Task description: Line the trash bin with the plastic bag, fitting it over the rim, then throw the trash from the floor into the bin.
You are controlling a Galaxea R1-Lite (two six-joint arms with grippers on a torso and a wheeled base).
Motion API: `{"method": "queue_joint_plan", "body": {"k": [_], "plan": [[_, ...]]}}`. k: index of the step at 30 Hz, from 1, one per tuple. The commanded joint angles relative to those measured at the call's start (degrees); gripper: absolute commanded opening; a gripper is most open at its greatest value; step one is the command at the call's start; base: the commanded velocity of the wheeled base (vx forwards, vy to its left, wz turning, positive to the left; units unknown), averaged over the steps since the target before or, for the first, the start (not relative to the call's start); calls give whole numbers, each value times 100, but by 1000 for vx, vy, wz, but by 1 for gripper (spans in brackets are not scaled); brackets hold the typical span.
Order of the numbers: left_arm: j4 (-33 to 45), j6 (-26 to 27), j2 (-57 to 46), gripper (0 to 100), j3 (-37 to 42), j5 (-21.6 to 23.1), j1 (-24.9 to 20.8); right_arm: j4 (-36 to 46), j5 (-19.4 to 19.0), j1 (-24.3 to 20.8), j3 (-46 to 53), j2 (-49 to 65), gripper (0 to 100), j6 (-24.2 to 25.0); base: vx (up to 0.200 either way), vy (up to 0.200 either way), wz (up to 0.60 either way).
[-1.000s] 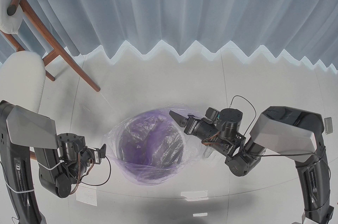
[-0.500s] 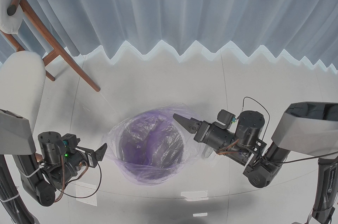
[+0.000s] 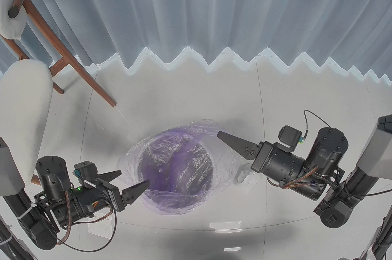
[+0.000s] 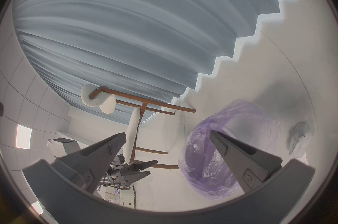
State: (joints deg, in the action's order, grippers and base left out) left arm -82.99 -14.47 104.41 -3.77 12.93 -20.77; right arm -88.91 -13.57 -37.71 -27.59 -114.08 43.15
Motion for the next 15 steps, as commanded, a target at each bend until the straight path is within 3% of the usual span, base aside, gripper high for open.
{"method": "queue_joint_plan", "body": {"k": [1,3,6,8,9,11,15], "plan": [[-156,1359,18,100,377,1168,38,-39,-14,-26,359,369,100,53,0,0,0],[-270,1491,-132,100,377,1765,267,-39,-14,-26,342,386,100,53,0,0,0],[-156,1403,-1055,100,377,3215,1084,-57,-14,-105,359,483,100,53,0,0,0],[310,1078,-1802,100,377,4068,1532,-57,-14,-167,377,553,100,61,0,0,0],[354,1043,-1854,100,377,4112,1550,-48,-14,-167,377,553,100,61,0,0,0],[1136,463,-2549,100,306,4692,1576,-57,-14,-202,377,606,100,70,0,0,0],[1804,-47,-2478,100,148,4701,1339,-57,-5,-220,386,668,100,70,0,0,0]]}}
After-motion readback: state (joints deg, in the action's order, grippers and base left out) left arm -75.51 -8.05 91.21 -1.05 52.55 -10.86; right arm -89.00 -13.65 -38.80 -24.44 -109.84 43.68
